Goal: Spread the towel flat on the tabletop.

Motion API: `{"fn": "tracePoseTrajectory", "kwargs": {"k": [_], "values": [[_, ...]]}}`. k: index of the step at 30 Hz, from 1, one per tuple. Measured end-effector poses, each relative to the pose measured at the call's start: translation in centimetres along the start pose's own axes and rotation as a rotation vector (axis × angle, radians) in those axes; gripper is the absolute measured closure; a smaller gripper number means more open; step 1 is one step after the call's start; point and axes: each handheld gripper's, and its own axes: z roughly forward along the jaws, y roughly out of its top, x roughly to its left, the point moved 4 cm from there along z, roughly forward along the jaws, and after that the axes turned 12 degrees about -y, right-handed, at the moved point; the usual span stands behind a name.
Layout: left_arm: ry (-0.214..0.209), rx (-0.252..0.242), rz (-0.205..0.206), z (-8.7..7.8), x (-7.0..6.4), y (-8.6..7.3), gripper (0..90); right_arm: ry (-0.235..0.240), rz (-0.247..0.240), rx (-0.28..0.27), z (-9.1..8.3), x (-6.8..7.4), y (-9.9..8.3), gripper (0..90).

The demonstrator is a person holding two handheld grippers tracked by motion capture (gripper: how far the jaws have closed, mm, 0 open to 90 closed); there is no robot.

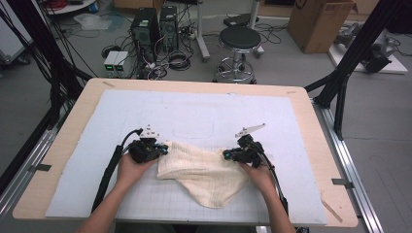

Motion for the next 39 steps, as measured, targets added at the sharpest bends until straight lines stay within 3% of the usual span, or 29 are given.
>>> {"fn": "tracePoseTrajectory", "kwargs": {"k": [4,6,9,10,12,13,14,17,19,22,24,28,32,39], "values": [[0.003,0.003,-0.004,-0.1,0.1,0.0,88.8,-0.087,-0.001,-0.079,-2.1,-0.4,0.6,87.4],[0.003,0.004,-0.001,-0.3,0.1,0.0,88.9,-0.156,0.002,-0.121,-3.2,-0.7,0.8,87.3],[0.012,-0.006,-0.003,-0.8,0.2,0.1,88.9,-0.230,0.012,-0.142,-4.0,-1.0,0.7,84.9],[0.019,-0.010,-0.005,-1.0,0.2,0.1,88.8,-0.217,0.008,-0.137,-3.9,-1.0,0.6,82.8],[0.015,-0.012,-0.011,-1.4,0.4,0.1,88.8,-0.144,0.013,-0.099,-3.3,-0.8,0.3,76.2],[0.011,-0.015,-0.011,-1.6,0.5,0.1,88.8,-0.137,0.009,-0.083,-3.1,-0.7,0.2,74.9],[0.002,-0.024,-0.017,-1.7,0.6,0.1,88.4,-0.143,0.003,-0.086,-3.1,-0.6,0.3,73.3],[-0.006,-0.074,-0.035,-2.1,0.6,0.5,76.2,-0.174,0.017,-0.135,-3.2,-1.2,0.7,66.1],[0.005,-0.107,-0.049,-2.4,0.5,0.7,69.9,-0.187,0.027,-0.152,-3.2,-1.7,1.0,62.0],[0.007,-0.130,-0.072,-2.4,0.8,0.8,66.3,-0.190,0.055,-0.177,-2.9,-2.4,1.3,61.1],[0.018,-0.113,-0.088,-2.0,1.0,0.6,66.5,-0.174,0.092,-0.179,-2.5,-2.9,1.4,61.1],[0.015,-0.081,-0.124,-1.0,1.3,0.3,70.1,-0.158,0.100,-0.151,-1.1,-3.2,1.3,64.0],[0.015,-0.047,-0.118,-0.3,1.1,0.0,70.5,-0.121,0.147,-0.166,-0.6,-3.4,1.3,64.3],[0.041,-0.047,-0.100,-0.1,1.0,0.0,70.8,-0.122,0.083,-0.030,0.8,-3.0,0.3,60.6]]}}
